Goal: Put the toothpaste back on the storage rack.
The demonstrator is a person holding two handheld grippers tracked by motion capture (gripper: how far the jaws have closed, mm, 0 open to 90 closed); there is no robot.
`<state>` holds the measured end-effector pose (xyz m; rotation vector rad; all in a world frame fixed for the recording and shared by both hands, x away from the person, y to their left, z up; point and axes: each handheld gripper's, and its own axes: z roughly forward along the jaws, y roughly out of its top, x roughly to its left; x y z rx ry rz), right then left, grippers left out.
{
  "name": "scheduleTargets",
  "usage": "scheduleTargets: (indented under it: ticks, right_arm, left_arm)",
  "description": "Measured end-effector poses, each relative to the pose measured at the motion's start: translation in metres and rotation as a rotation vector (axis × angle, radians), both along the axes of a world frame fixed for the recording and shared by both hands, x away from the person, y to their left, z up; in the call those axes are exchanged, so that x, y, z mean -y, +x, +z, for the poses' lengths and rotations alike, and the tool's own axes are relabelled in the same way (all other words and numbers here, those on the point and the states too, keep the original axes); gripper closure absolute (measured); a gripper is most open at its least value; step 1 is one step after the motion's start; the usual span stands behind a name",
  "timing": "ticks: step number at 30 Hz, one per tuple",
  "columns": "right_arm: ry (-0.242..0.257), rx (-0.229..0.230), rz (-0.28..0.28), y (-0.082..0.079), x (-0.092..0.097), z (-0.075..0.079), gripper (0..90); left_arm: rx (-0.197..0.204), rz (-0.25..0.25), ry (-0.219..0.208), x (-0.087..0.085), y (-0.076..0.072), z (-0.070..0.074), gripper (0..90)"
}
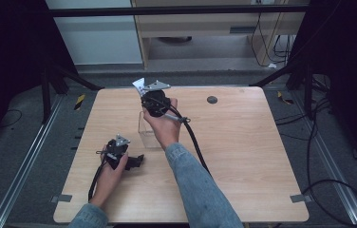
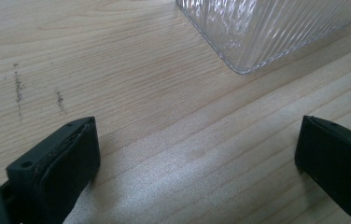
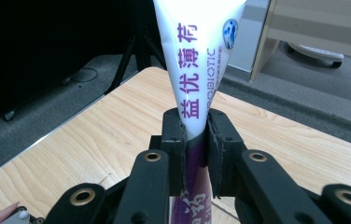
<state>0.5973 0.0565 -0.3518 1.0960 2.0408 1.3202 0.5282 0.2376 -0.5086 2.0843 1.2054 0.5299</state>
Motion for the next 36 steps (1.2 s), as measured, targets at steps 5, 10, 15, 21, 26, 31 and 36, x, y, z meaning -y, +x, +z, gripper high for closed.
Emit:
scheduleTargets:
  ticks: [5,10,15,21,26,31,36]
  right_arm:
    - [-0.007,-0.007,-0.004,0.0,0.002,-0.006,78.5]
    - [-0.008,-0.013,-0.004,0.0,0.002,-0.009,78.5]
    - [-0.016,-0.02,-0.001,-0.001,0.001,-0.014,78.6]
    - [-0.018,-0.027,0.001,-0.002,0.001,-0.019,78.5]
    - [-0.021,-0.036,0.0,-0.002,0.001,-0.023,78.5]
    - [-0.019,-0.042,0.0,-0.003,0.001,-0.026,78.5]
    - [-0.023,-0.044,0.005,-0.003,0.0,-0.028,78.5]
  left_arm:
    - [0.0,0.0,0.0,0.0,0.0,0.0,0.0]
    - [0.0,0.0,0.0,0.0,0.0,0.0,0.0]
    - [-0.001,0.0,0.0,0.0,0.0,0.0,0.0]
    - [-0.001,0.001,-0.001,0.0,0.0,0.0,0.0]
    - [-0.002,-0.002,0.002,0.0,0.0,0.0,0.0]
    - [-0.002,-0.002,0.001,0.0,0.0,0.0,0.0]
    - [-0.001,-0.001,0.002,0.0,0.0,0.0,0.0]
